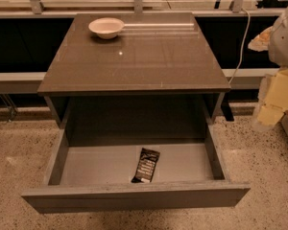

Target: Pick rxbar chocolate from top drawer and place on counter

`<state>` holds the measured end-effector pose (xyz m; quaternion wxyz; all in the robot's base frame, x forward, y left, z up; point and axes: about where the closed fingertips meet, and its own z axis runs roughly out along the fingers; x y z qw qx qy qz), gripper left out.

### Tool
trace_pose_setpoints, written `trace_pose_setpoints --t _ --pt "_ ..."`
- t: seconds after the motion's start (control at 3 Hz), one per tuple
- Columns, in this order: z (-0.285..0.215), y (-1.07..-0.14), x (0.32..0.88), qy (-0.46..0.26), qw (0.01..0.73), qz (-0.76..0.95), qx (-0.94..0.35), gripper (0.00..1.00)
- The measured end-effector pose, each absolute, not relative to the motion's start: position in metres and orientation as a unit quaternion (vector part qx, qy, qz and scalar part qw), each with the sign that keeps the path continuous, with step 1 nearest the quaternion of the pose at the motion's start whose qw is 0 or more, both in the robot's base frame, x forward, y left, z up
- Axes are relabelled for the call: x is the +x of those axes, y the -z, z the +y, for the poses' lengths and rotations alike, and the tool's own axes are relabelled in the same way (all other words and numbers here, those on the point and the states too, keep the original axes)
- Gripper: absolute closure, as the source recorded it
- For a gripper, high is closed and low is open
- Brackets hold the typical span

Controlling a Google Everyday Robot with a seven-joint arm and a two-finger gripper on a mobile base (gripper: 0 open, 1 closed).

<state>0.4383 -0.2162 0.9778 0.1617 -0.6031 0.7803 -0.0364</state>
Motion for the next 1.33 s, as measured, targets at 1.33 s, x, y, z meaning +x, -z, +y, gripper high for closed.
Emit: trace_pose_setpoints --t 1.33 --pt "-0.131 -0.85 0.492 -0.034 0.112 0.53 -0.84 0.0"
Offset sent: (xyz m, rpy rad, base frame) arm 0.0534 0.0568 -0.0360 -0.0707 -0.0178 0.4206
